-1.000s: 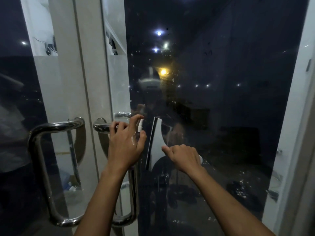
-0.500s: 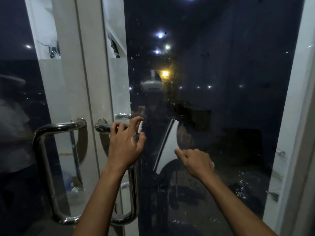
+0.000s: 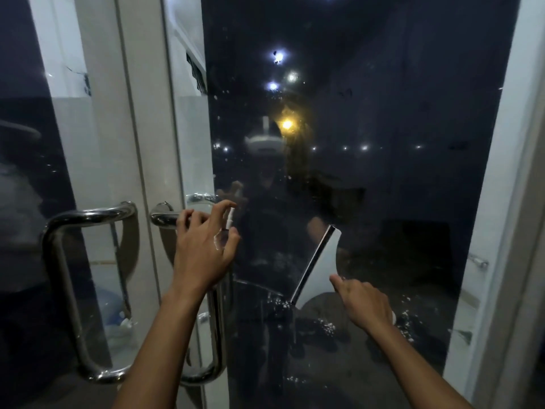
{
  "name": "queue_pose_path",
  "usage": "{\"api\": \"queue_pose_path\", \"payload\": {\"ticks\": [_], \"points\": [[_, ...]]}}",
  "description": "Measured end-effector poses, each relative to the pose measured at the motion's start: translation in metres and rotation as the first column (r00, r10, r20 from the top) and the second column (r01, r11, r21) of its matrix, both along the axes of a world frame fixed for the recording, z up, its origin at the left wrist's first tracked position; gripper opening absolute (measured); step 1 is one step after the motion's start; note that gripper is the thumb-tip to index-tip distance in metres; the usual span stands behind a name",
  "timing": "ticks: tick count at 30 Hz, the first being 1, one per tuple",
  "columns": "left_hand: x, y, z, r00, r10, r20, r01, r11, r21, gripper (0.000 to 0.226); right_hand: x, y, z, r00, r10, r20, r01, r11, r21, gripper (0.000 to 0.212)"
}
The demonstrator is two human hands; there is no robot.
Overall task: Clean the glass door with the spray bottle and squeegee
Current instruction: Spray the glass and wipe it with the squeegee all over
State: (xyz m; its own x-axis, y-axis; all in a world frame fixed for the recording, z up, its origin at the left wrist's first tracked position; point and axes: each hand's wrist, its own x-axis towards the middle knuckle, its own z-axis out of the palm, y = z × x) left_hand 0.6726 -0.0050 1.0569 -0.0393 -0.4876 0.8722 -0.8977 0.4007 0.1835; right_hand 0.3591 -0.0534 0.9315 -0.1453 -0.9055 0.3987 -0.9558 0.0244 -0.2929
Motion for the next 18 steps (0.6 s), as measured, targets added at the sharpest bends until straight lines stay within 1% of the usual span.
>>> {"api": "queue_pose_path", "payload": {"ticks": [3,4,7,9,11,14,16,18], "points": [[-0.005,0.000,0.001,0.998,-0.016,-0.054,0.017,1.000,0.022,0.043,0.002,0.010,-0.004,0.996,0.056,0.074,-0.052,0.997,-0.059,0.078],[-0.008,0.000,0.001,0.997,-0.036,-0.074,0.038,0.999,0.023,0.043,0.008,0.011,0.001,0.991,0.076,0.109,-0.066,0.994,-0.089,0.075],[-0.022,0.005,-0.010,0.983,-0.125,-0.138,0.128,0.992,0.013,0.044,0.039,0.004,0.023,0.953,0.187,0.238,-0.148,0.974,-0.171,0.057],[-0.033,0.010,-0.028,0.963,-0.190,-0.190,0.199,0.980,0.028,0.045,0.063,0.000,0.033,0.869,0.305,0.390,-0.227,0.945,-0.235,0.053],[-0.040,0.012,-0.051,0.926,-0.287,-0.244,0.307,0.951,0.045,0.043,0.084,-0.003,0.025,0.769,0.335,0.544,-0.223,0.939,-0.262,0.053],[-0.046,0.010,-0.082,0.862,-0.399,-0.313,0.440,0.895,0.073,0.039,0.104,-0.002,-0.019,0.598,0.276,0.752,-0.192,0.961,-0.200,0.055],[-0.047,0.005,-0.099,0.844,-0.406,-0.351,0.470,0.875,0.118,0.039,0.110,0.006,-0.055,0.492,0.226,0.841,-0.181,0.971,-0.155,0.053],[-0.047,0.001,-0.110,0.851,-0.378,-0.364,0.463,0.867,0.183,0.038,0.113,0.014,-0.078,0.431,0.163,0.888,-0.161,0.982,-0.102,0.052]]}}
